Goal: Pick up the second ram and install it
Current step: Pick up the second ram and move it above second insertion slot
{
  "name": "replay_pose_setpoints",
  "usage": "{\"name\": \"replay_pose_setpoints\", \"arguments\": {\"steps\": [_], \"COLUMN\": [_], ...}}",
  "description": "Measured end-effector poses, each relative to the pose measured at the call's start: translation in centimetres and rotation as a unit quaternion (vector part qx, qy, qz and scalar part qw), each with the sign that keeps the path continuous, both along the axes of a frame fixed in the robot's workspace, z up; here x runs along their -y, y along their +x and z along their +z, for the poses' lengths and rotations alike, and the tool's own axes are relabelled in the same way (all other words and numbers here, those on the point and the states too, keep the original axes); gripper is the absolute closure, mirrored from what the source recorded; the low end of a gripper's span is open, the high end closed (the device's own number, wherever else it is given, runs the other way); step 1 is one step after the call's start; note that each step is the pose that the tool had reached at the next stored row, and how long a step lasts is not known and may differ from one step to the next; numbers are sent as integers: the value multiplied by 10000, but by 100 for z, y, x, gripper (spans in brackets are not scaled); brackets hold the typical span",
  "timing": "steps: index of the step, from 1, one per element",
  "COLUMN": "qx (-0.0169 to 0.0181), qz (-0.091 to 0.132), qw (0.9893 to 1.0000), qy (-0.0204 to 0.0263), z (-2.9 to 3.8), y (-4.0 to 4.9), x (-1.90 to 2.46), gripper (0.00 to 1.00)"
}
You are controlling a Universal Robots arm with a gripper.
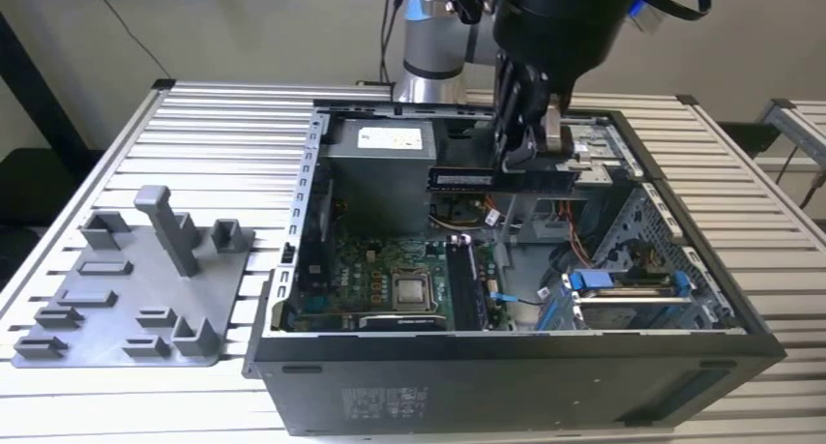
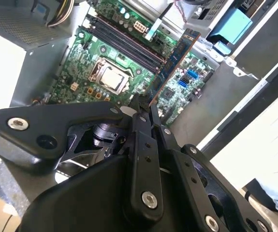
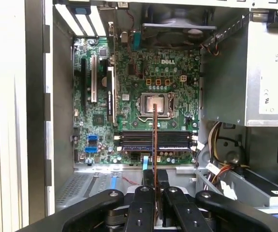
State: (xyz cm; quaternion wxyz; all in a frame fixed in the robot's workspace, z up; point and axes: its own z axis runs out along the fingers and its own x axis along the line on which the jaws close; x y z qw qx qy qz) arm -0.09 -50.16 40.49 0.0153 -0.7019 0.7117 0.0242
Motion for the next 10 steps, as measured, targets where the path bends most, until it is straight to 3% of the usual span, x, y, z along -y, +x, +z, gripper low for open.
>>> {"name": "replay_pose_setpoints", "arguments": {"steps": [10], "qx": [0], "qz": [0], "qw": [10000], "qy": [11], "z": [-7], "y": [2], "x": [-50], "gripper": [86]}}
